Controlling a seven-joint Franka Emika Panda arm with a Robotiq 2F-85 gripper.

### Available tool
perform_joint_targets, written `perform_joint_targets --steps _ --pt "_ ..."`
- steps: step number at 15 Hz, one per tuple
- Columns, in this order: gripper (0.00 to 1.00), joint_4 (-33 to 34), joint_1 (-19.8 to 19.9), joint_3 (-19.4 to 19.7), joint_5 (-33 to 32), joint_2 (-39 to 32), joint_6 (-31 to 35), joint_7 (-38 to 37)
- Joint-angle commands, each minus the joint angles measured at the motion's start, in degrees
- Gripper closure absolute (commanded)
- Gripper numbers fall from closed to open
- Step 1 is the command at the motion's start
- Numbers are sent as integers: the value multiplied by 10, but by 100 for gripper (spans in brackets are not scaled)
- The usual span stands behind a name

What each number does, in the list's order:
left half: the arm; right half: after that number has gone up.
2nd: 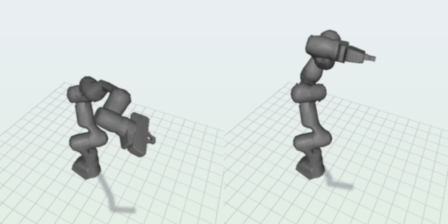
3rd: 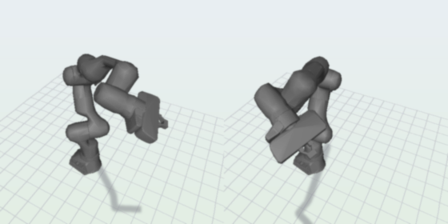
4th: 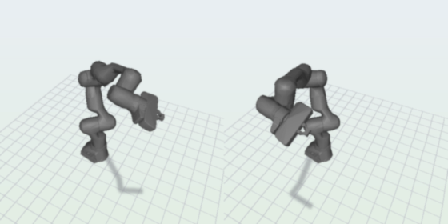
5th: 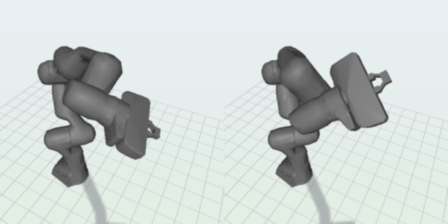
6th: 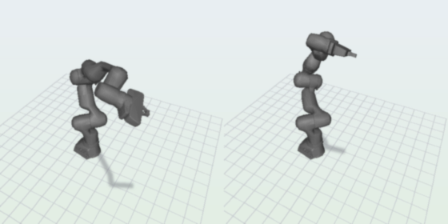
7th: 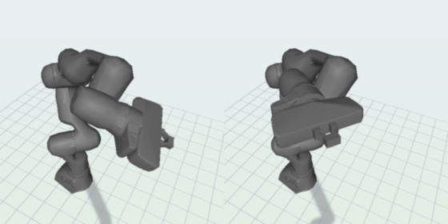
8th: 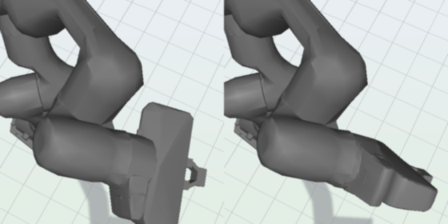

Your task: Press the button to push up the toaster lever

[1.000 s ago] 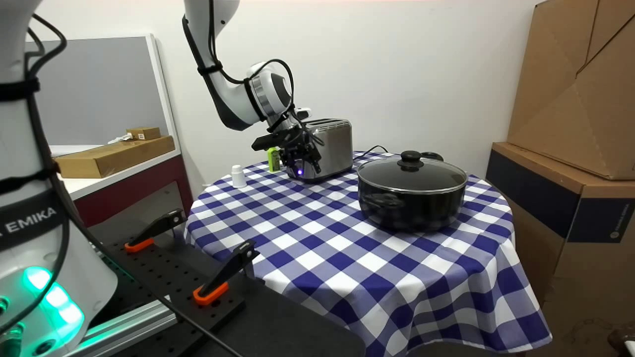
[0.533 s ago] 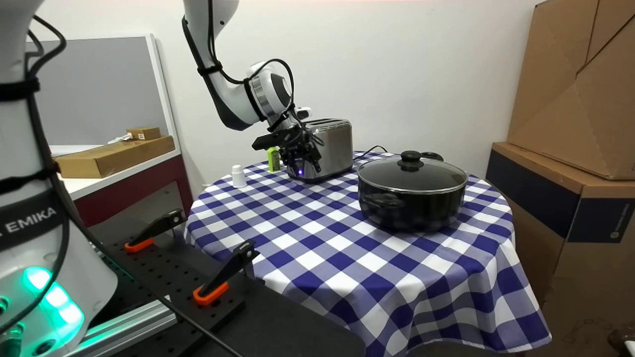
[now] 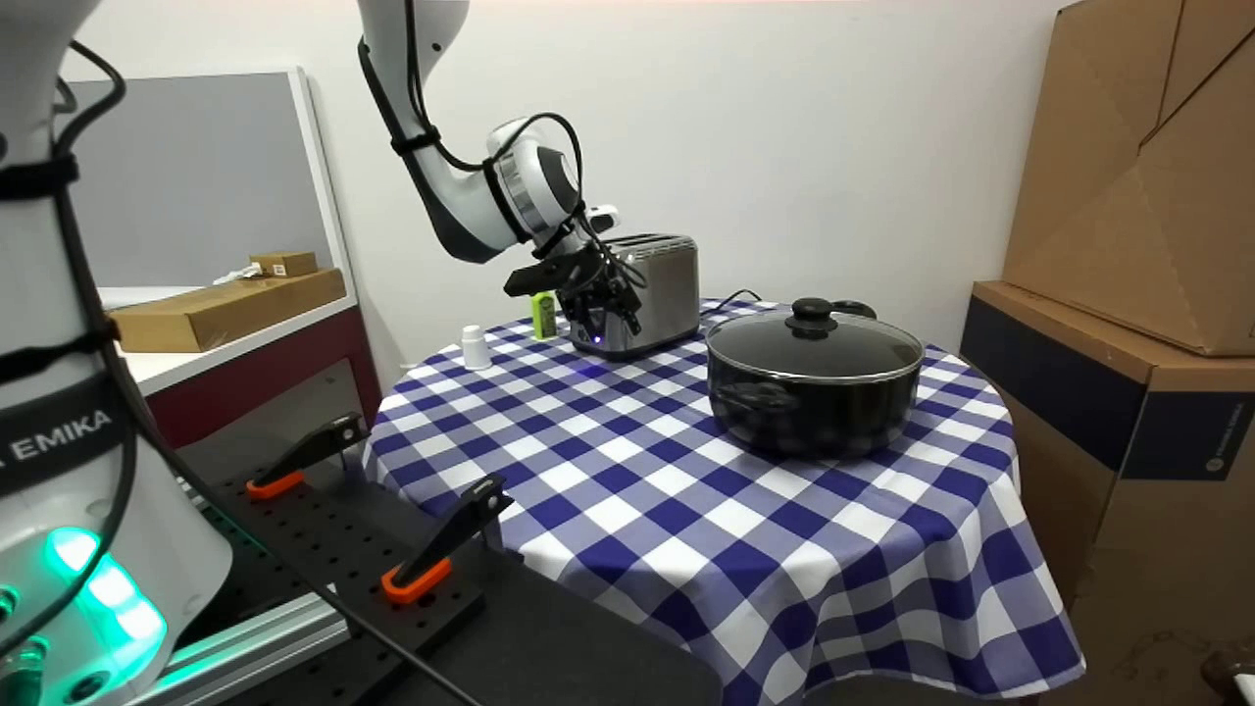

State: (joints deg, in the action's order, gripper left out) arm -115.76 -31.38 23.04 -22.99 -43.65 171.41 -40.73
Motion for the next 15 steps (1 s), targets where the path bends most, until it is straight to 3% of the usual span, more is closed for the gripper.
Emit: perform_joint_targets --steps 1,6,10,15 --pt "0 -21 -34 35 42 -1 58 9" --pt "0 -51 -7 -7 108 16 66 81" --pt "0 -80 55 -85 151 70 -9 172" --pt "0 -129 88 -107 151 189 -171 189"
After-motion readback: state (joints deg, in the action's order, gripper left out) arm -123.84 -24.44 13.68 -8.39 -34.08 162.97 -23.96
